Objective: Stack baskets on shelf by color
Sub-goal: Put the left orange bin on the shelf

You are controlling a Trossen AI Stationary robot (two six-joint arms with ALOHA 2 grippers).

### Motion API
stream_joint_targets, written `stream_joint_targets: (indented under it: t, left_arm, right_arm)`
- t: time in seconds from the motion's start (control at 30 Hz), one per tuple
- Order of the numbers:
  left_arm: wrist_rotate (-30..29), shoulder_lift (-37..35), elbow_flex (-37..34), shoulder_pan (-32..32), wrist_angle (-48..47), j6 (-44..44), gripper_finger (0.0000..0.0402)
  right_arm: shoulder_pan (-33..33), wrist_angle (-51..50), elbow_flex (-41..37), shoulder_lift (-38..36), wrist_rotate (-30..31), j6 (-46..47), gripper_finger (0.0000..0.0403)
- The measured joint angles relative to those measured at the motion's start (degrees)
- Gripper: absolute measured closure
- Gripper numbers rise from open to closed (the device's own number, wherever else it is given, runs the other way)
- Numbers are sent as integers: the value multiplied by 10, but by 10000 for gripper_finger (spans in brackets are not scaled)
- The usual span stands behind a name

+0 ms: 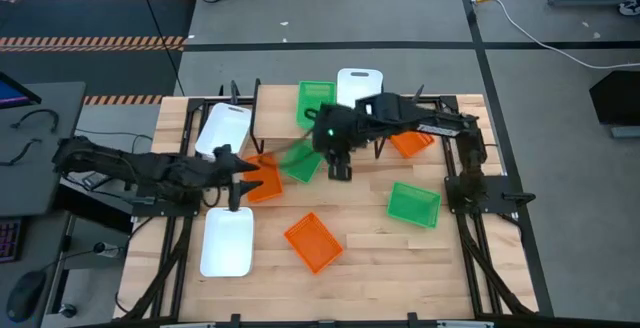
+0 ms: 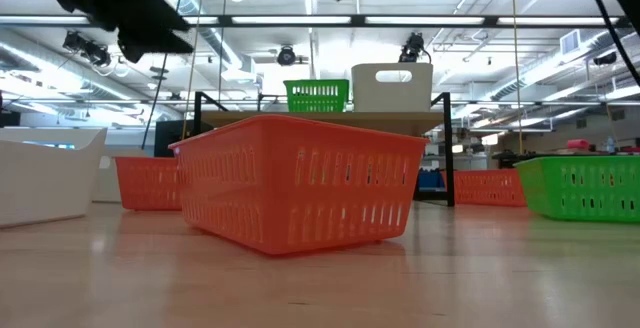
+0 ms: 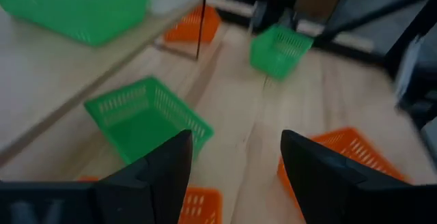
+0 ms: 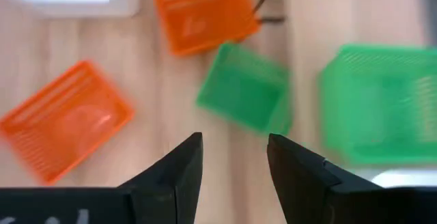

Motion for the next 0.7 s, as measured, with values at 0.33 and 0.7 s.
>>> stream_joint_targets:
  t: [0.33, 0.7]
  left_arm:
    - [14, 189, 88, 0, -119, -74, 170]
    - [68, 340, 209, -3, -318, -59, 170]
  right_arm:
    - [99, -74, 0, 5, 5, 65, 235]
    - [152, -92, -6, -12, 19, 111, 235]
